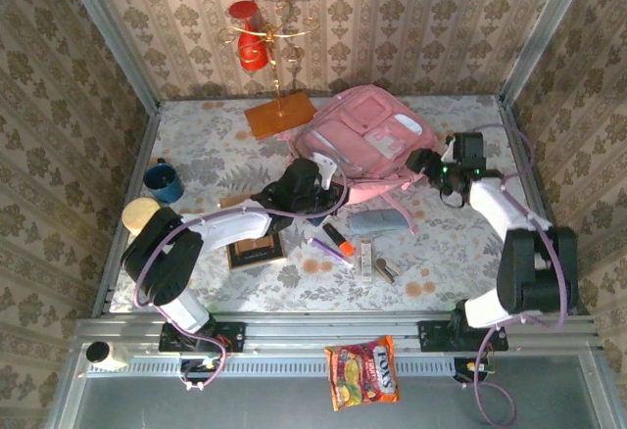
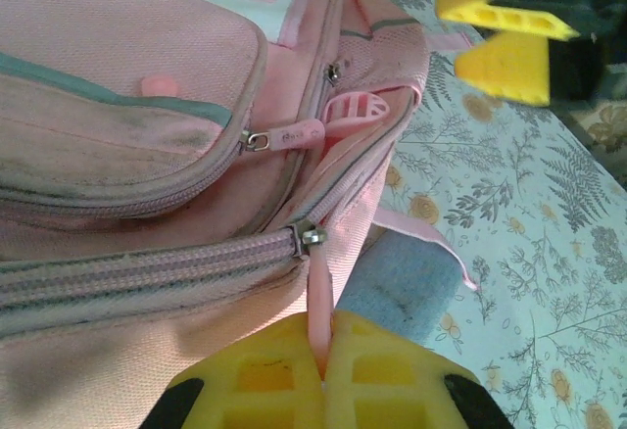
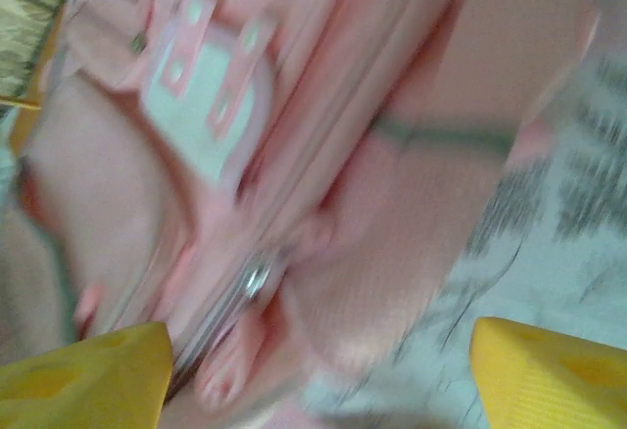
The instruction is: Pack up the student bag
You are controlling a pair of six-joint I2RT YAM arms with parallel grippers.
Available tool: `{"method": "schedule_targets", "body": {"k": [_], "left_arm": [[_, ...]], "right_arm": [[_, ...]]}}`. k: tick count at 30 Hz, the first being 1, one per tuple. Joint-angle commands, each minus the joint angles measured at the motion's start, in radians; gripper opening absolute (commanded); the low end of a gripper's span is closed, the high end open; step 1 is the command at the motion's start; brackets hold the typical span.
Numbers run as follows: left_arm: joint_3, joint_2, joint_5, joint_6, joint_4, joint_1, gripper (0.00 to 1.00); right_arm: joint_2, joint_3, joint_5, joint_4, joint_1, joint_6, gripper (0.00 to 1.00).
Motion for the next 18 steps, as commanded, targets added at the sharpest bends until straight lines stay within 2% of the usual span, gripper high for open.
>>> {"method": "schedule_targets", "body": {"k": [1, 6, 12, 15, 18], "left_arm": [[0.040, 0.003, -0.001, 0.000, 0.044, -0.016, 0.00], [0.029, 0.005, -0.004, 0.003, 0.048, -0.036, 0.00], [0.020, 0.001, -0.012, 0.003, 0.057, -0.057, 0.00], [0.010, 0.000, -0.011, 0.004, 0.065, -0.061, 0.00], [-0.002, -0.007, -0.016, 0.004, 0.067, -0.063, 0.00]], "right_arm": [[-0.112, -0.107, -0.074, 0.093, 0.066, 0.148, 0.87], [-0.149, -0.191, -0.014, 0.245, 0.171, 0.321, 0.89], [-0.063, -0.228, 0.056, 0.414, 0.218, 0.469, 0.84], [0.010, -0.217, 0.081, 0.474, 0.235, 0.510, 0.79], [0.057, -0.213, 0.103, 0.516, 0.236, 0.529, 0.63]]}}
